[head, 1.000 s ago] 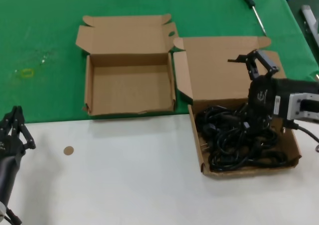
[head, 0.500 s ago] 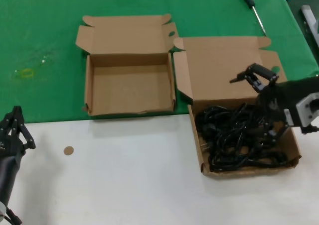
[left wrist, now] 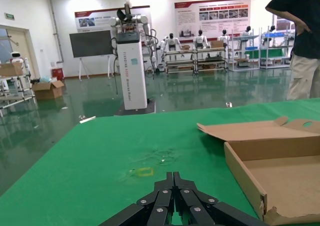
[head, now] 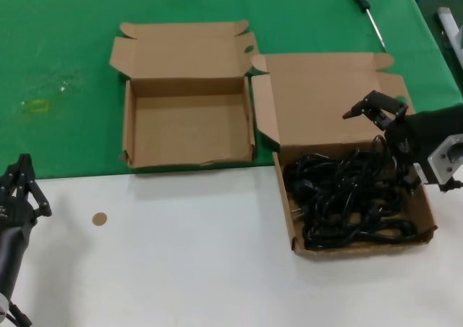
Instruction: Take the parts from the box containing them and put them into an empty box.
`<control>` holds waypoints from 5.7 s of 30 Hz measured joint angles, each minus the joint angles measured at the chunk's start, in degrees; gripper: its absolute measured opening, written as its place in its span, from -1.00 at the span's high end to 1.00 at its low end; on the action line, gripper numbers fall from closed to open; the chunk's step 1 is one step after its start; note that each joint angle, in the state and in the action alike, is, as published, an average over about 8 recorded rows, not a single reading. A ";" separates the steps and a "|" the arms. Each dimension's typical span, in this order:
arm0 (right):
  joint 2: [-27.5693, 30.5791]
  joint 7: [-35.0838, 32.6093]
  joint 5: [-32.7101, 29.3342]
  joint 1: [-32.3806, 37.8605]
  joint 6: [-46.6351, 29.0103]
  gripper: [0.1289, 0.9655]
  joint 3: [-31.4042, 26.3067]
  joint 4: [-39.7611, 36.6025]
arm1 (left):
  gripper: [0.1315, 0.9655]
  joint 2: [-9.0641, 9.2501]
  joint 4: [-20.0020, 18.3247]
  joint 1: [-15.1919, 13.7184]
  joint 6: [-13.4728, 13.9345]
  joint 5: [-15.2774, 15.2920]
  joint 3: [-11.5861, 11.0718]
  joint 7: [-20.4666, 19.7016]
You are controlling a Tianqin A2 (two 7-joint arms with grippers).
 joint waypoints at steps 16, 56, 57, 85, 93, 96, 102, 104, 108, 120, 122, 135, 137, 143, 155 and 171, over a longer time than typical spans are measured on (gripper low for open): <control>-0.34 -3.44 1.34 -2.46 0.47 -0.81 0.89 -1.49 | 0.95 0.00 0.00 0.00 0.00 0.00 0.00 0.00; 1.30 0.44 1.09 -6.47 1.24 0.81 1.81 4.17 | 0.95 0.00 0.00 0.00 0.00 0.02 0.00 -0.03; 1.38 0.65 1.16 -6.49 1.20 0.84 1.89 4.28 | 0.95 0.00 0.00 0.00 0.00 0.02 0.00 -0.03; -2.03 17.66 2.37 4.04 -4.12 0.88 2.09 8.50 | 0.95 0.00 0.00 0.00 0.00 0.01 0.00 -0.02; -6.96 18.74 1.38 7.63 -2.50 0.88 0.68 5.26 | 0.95 0.00 0.00 0.00 0.00 0.01 0.00 -0.02; -9.02 18.87 0.89 8.66 -1.60 0.88 0.00 3.85 | 0.95 0.00 0.00 0.00 0.00 0.01 0.00 -0.02; -13.14 18.68 0.08 10.17 0.22 0.88 -1.41 0.74 | 0.95 0.00 0.00 0.00 0.00 0.01 0.00 -0.01; -14.48 18.29 -0.09 10.62 0.84 0.88 -1.82 -0.52 | 0.95 0.00 0.00 0.00 0.00 0.01 0.00 -0.01; -17.24 16.81 -0.26 11.72 2.11 0.88 -2.49 -3.83 | 0.95 0.00 0.00 0.00 0.00 0.01 0.00 -0.01; -26.24 8.27 0.55 15.14 5.94 0.88 -3.53 -18.40 | 0.95 0.00 0.00 0.00 0.00 0.01 0.00 -0.01; -27.69 6.27 0.86 15.76 6.55 0.88 -3.47 -21.19 | 0.95 0.00 0.00 0.00 0.00 0.01 0.00 -0.01; -35.75 -6.69 3.21 20.20 9.66 0.88 -1.62 -38.44 | 0.95 0.00 0.00 0.00 0.00 0.01 0.00 -0.01; -36.84 -8.85 3.68 20.90 10.03 0.88 -1.07 -41.21 | 0.95 0.00 0.00 0.00 0.00 0.01 0.00 -0.01; -40.09 -16.62 5.58 23.57 11.44 0.88 1.43 -50.80 | 0.95 0.00 0.00 0.00 0.00 0.01 0.00 -0.01; -43.41 -26.99 7.85 27.61 13.52 0.80 5.62 -63.36 | 0.95 0.00 0.00 0.00 0.00 0.01 0.00 -0.01; -40.81 -24.36 6.57 26.68 11.27 0.40 5.87 -59.13 | 0.95 0.00 0.00 0.00 0.00 0.01 0.00 -0.01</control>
